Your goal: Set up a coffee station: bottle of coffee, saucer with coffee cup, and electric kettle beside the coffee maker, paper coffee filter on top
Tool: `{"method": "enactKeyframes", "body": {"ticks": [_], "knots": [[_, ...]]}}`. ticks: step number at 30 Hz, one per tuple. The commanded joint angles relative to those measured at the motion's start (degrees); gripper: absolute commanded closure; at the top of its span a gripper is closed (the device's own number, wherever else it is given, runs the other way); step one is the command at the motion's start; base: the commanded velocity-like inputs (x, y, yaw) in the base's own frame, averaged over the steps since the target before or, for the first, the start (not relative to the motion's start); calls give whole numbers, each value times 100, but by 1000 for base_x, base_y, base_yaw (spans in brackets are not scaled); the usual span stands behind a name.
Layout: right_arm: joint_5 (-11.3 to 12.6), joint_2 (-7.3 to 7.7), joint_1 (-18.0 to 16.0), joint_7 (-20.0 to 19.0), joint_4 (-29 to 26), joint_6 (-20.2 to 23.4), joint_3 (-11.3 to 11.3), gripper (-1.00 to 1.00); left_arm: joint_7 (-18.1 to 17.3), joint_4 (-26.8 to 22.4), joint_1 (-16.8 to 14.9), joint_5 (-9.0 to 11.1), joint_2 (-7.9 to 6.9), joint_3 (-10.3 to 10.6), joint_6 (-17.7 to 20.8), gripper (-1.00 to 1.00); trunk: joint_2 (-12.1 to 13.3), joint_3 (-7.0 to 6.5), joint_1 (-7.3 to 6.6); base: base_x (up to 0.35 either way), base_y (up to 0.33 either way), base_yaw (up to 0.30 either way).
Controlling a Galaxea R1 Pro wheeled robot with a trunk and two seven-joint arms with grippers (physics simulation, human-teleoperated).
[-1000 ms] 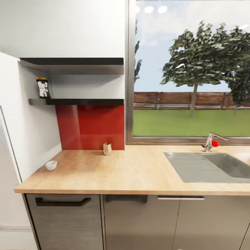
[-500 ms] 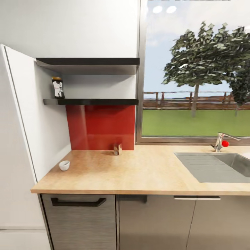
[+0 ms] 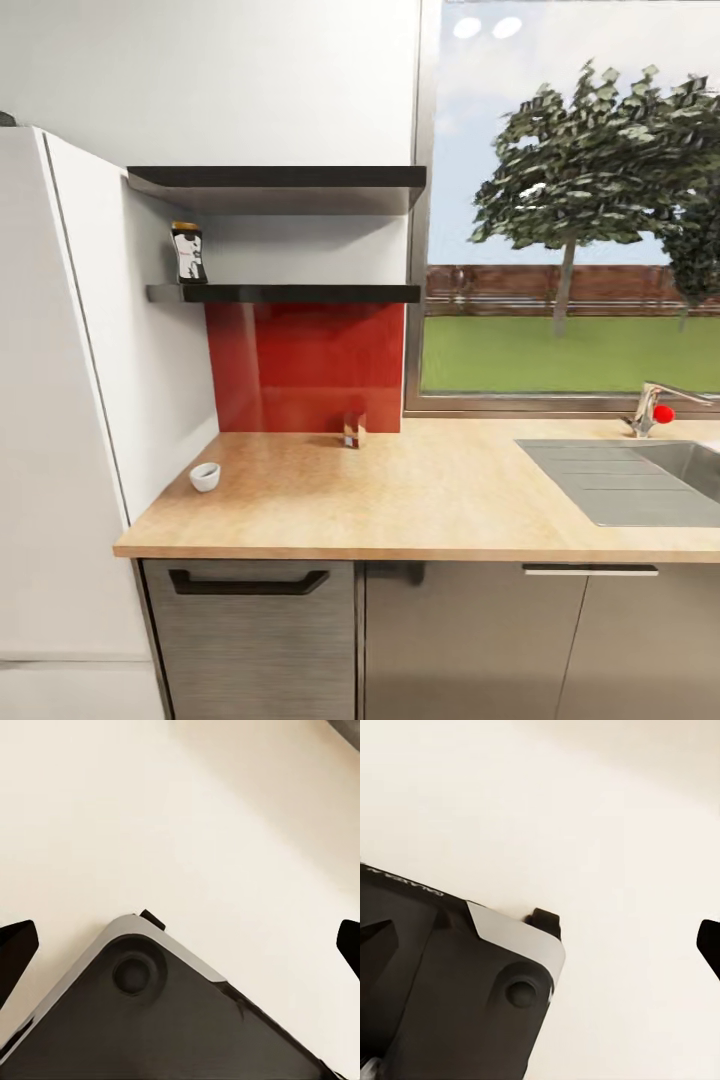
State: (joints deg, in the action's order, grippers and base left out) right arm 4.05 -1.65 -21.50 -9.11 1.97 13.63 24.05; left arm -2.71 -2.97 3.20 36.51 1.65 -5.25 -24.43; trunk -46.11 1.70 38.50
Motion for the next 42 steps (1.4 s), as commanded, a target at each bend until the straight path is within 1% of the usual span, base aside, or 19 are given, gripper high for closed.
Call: {"method": "enactKeyframes", "body": {"ticks": [1, 3, 4, 6, 26, 34, 42], "knots": [[48, -3, -1, -19, 14, 3, 47, -100, -28, -11, 4, 5, 2, -46, -9, -100, -7, 8, 2, 0, 20, 0], [97, -2, 13, -19, 14, -7, 46, -100, -28, -11, 4, 5, 2, -46, -9, -100, 33, -10, -20, 0, 10, 0], [179, -2, 23, -19, 14, -26, 47, -100, -28, -9, 4, 10, 2, -46, -2, -100, 73, -28, -42, 0, 3, 0], [203, -2, 32, -18, 14, -44, 47, -100, -28, -6, 3, 12, 2, -46, 6, -100, 153, -64, -86, 0, 2, 0], [230, -2, 50, -21, 14, -294, 47, -100, -28, -6, -1, 14, 2, -46, 10, -100, 955, -423, -525, 0, 0, 0], [333, -2, 50, -13, 14, -299, 47, -100, -28, -5, 3, 14, 2, -46, -46, -100, 955, -423, -525, -9, 1, 0], [366, 11, 51, -14, 14, -303, 46, -100, -38, -2, 1, 11, 2, -46, -25, -100, 955, -423, -525, -204, 144, 0]]}}
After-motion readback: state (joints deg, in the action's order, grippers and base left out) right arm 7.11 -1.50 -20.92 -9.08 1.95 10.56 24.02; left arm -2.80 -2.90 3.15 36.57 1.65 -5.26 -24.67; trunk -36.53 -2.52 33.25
